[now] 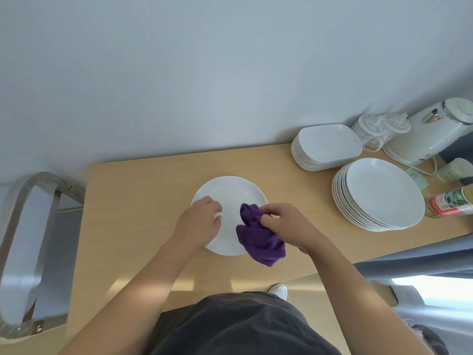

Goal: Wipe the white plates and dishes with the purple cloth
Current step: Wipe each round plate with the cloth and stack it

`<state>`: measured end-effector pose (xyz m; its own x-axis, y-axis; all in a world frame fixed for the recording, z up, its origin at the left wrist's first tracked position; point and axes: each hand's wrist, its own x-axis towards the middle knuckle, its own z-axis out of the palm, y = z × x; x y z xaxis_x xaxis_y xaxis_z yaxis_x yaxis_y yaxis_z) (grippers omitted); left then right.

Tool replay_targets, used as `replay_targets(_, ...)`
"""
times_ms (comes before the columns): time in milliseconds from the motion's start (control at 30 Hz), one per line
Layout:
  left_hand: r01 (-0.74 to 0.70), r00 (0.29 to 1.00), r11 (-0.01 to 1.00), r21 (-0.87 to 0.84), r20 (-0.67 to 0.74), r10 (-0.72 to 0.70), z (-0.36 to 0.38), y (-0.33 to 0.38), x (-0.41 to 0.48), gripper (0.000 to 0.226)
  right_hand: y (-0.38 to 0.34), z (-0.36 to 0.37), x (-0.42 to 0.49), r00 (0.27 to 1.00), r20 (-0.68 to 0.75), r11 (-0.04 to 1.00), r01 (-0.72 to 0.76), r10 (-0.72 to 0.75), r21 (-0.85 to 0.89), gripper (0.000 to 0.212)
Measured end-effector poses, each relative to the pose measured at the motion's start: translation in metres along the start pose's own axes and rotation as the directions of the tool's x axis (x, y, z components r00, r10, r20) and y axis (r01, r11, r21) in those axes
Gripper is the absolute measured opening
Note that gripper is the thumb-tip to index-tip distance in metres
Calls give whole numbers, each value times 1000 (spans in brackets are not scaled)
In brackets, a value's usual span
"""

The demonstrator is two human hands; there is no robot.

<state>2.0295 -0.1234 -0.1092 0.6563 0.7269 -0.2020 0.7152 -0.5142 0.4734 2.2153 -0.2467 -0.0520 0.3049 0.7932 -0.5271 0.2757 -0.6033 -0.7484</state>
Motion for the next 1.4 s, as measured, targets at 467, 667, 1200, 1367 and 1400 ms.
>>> replay_targets(467, -363, 879, 854, 373, 442, 180, 36, 60, -14, 22, 22, -22, 0, 949, -311, 994, 84, -57, 76, 22)
replay_targets(667, -364, 883, 854, 373, 431, 188, 37, 64, -18, 13, 25, -21, -1, 885, -342, 947, 270, -315, -173, 16)
replay_targets(1200, -203, 975, 889, -409, -165, 147, -37, 71, -19, 32, 1, -10, -7, 383, -587, 696, 490, -713, -526, 35)
replay_targets(1367, -42, 993, 668, -743, -107, -56, -71, 64, -21, 21, -2, 19, -9, 291, -530, 590, 567, -796, -574, 37)
replay_targets(1400, -45, 992, 637, -769, -107, -59, -75, 67, -23, 21, -4, 25, -7, 292, -510, 573, 583, -809, -576, 38)
